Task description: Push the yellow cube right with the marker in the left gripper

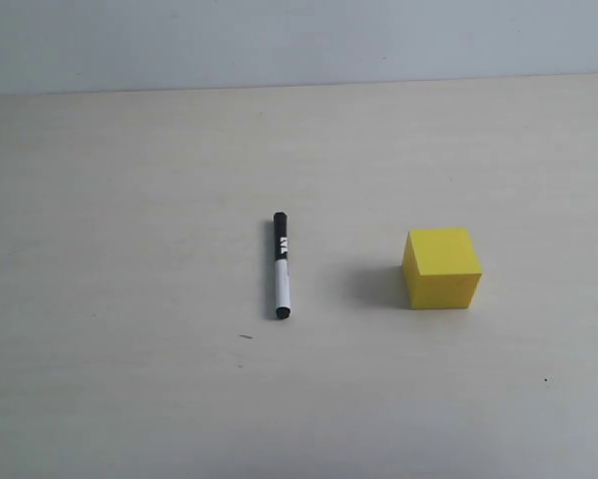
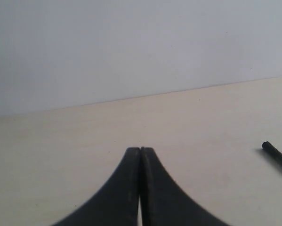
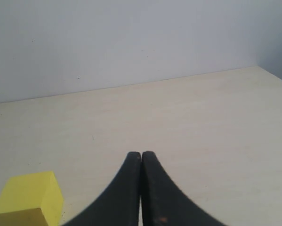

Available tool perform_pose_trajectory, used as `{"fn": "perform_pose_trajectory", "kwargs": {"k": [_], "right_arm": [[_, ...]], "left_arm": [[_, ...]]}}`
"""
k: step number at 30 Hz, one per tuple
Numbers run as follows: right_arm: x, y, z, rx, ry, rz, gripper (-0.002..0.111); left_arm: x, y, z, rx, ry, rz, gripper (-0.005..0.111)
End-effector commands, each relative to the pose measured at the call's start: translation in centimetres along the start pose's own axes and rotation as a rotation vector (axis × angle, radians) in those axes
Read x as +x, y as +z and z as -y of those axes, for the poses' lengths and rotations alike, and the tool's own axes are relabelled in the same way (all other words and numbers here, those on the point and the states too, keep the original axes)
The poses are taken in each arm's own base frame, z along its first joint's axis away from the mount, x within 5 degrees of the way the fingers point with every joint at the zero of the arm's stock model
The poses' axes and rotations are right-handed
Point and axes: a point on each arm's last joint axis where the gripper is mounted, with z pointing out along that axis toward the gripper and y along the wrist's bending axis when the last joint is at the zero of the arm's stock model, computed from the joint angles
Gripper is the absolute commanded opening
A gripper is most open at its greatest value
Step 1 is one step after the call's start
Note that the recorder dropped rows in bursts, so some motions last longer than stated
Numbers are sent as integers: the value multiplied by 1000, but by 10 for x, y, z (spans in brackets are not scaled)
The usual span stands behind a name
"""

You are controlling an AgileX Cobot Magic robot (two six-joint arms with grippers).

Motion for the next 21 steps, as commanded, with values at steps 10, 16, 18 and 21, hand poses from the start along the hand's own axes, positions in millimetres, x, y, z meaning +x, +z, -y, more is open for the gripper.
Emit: {"fn": "perform_pose_trajectory", "kwargs": {"k": [10,16,18,21], "right_arm": [[1,0,0,3,-15,6,0],[1,0,0,3,-15,6,0],[1,0,0,3,-15,6,0],[1,0,0,3,-15,6,0]], "left_arm": [[4,1,0,-3,7,8,0],[6,1,0,-2,7,-13,0],[6,1,0,-2,7,-13,0],[6,1,0,-2,7,-13,0]]}}
